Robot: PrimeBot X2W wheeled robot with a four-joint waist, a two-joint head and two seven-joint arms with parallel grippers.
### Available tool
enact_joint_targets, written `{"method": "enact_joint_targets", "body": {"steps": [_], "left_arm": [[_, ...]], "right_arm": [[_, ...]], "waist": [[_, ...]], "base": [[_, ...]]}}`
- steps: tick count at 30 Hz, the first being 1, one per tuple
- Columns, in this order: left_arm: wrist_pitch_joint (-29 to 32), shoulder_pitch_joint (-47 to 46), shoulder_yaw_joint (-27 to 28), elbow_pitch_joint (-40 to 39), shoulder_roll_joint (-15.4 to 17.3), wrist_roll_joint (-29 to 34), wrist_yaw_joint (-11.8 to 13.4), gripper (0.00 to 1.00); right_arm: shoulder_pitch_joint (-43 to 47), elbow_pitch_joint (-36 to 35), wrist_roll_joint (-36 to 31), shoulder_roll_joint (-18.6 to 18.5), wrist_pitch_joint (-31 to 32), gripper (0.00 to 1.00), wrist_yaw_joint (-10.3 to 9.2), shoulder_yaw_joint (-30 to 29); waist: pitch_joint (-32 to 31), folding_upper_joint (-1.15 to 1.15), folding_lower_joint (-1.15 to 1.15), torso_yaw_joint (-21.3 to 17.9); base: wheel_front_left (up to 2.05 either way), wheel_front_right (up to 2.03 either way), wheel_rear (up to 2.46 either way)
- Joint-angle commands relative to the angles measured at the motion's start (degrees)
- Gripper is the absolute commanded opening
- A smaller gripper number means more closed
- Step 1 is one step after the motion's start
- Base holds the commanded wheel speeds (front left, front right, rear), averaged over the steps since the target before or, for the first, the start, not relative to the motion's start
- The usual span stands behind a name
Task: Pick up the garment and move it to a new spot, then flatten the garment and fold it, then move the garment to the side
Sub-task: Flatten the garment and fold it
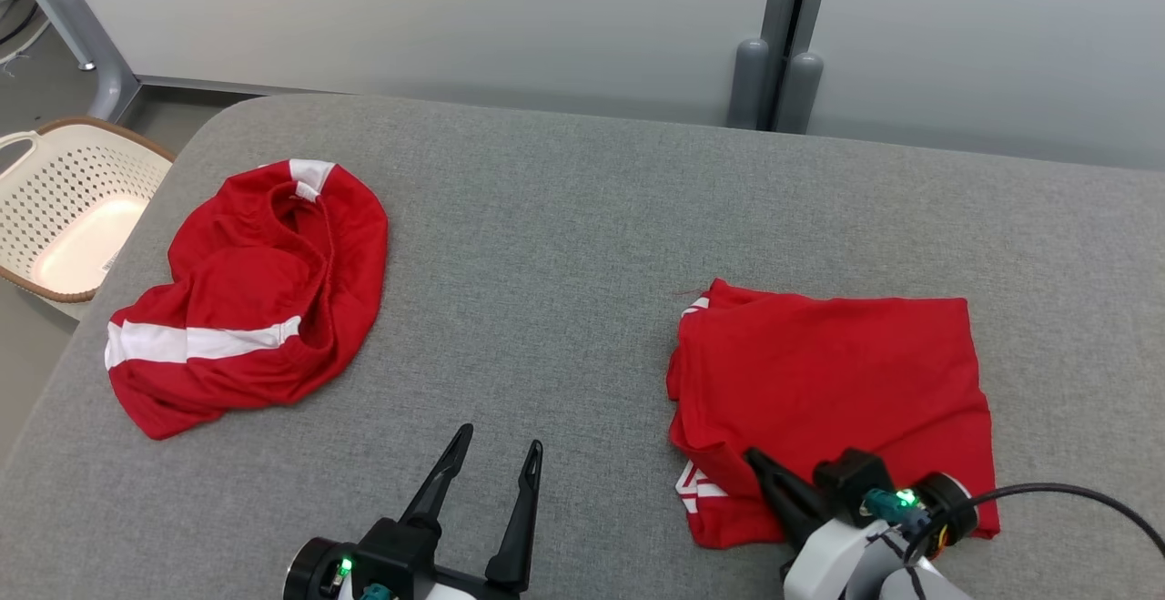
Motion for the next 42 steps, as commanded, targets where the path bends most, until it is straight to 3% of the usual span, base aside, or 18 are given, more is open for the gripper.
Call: {"method": "enact_joint_targets", "body": {"steps": [1, 7, 11, 12, 13, 17, 18, 19, 30, 34, 37, 42], "left_arm": [[0.0, -0.5, 0.1, 0.0, 0.2, -0.3, -0.2, 1.0], [0.0, 0.4, 0.2, -0.4, 0.2, -0.5, 0.1, 1.0], [0.0, 1.1, 1.0, -0.8, 0.2, -0.3, 0.3, 1.0], [0.0, 1.3, 1.3, -1.3, 0.1, -0.5, 0.4, 1.0], [0.0, 1.6, 1.6, -1.7, 0.2, -0.6, 0.6, 1.0], [0.0, 2.4, 4.1, -4.5, 0.2, -1.4, 1.7, 1.0], [0.0, 2.4, 4.1, -4.5, 0.2, -1.4, 1.7, 1.0], [0.0, 2.7, 5.8, -6.1, 0.2, -1.6, 2.3, 1.0], [0.0, 6.2, 14.6, -13.6, 0.2, 0.2, 5.3, 1.0], [0.0, 8.9, 16.2, -12.9, 0.2, 0.5, 4.8, 1.0], [0.0, 11.2, 17.2, -10.6, 0.2, 1.1, 2.7, 1.0], [0.0, 13.5, 19.2, -8.6, 0.1, 2.3, 3.0, 1.0]], "right_arm": [[0.6, 0.3, 1.0, 0.5, -0.3, 0.0, -0.03, 1.7], [2.4, -5.7, 4.5, 1.6, -0.2, 0.0, -0.04, 10.2], [3.9, -11.9, 5.5, 1.3, -0.3, 0.0, -0.04, 8.6], [4.3, -13.6, 5.1, 1.2, -0.3, 0.37, -0.04, 7.1], [4.8, -15.3, 4.4, 1.1, -0.3, 1.0, -0.04, 5.1], [7.6, -22.0, 0.3, 1.0, -0.3, 1.0, -0.03, -4.4], [7.6, -22.0, 0.3, 1.0, -0.3, 1.0, -0.03, -4.4], [8.8, -25.0, -2.2, 1.0, -0.2, 1.0, -0.03, -9.3], [16.1, -35.2, -10.1, 0.5, -0.2, 1.0, -0.03, -27.0], [20.4, -36.0, -11.0, 1.7, -0.2, 1.0, -0.02, -30.9], [23.5, -35.4, -12.4, 1.9, -0.2, 1.0, -0.02, -30.5], [26.3, -35.3, -12.3, 3.3, -0.3, 1.0, -0.03, -30.9]], "waist": [[0.1, 0.0, 0.0, 0.3], [-0.7, 0.0, 0.0, -0.7], [-2.4, 0.0, 0.0, -2.7], [-2.9, 0.0, 0.0, -3.4], [-3.3, 0.0, 0.0, -4.0], [-4.8, 0.0, 0.0, -7.2], [-4.8, 0.0, 0.0, -7.2], [-5.2, 0.0, 0.0, -9.0], [-6.6, 0.0, 0.0, -16.2], [-7.6, 0.0, 0.0, -17.8], [-8.5, 0.0, 0.0, -18.5], [-9.3, 0.0, 0.0, -19.0]], "base": [[0.0, 0.0, 0.0], [0.0, 0.0, 0.0], [0.0, 0.0, 0.0], [0.0, 0.0, 0.0], [0.0, 0.0, 0.0], [0.0, 0.0, 0.0], [0.0, 0.0, 0.0], [0.0, 0.0, 0.0], [0.0, 0.0, 0.0], [0.0, 0.0, 0.0], [0.0, 0.0, 0.0], [0.0, 0.0, 0.0]]}}
